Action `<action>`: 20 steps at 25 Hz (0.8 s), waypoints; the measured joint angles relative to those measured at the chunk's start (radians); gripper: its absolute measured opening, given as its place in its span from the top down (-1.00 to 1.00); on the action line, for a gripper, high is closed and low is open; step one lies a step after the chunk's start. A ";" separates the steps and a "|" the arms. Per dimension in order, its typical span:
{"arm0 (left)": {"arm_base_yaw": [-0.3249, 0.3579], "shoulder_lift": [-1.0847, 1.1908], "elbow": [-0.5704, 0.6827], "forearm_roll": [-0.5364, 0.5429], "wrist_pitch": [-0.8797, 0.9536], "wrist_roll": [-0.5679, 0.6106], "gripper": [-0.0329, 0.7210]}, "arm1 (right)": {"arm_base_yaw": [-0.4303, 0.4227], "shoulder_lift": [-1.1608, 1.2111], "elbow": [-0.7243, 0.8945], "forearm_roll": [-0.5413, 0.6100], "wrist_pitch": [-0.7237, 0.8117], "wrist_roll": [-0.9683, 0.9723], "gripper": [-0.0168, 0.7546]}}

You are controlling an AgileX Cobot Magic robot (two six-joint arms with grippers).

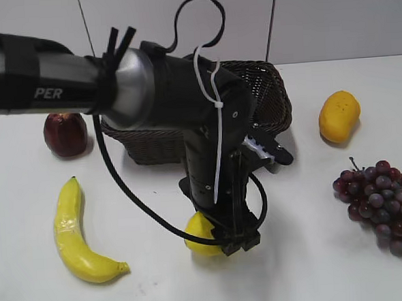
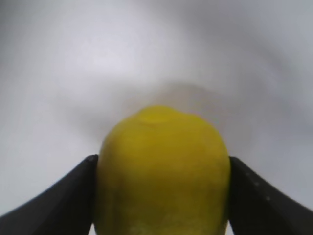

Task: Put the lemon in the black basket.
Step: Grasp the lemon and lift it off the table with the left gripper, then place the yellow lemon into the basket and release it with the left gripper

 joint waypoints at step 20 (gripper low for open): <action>0.208 -0.091 -0.317 0.121 -0.119 0.000 -0.54 | 0.000 0.000 0.000 0.000 0.000 0.000 -0.52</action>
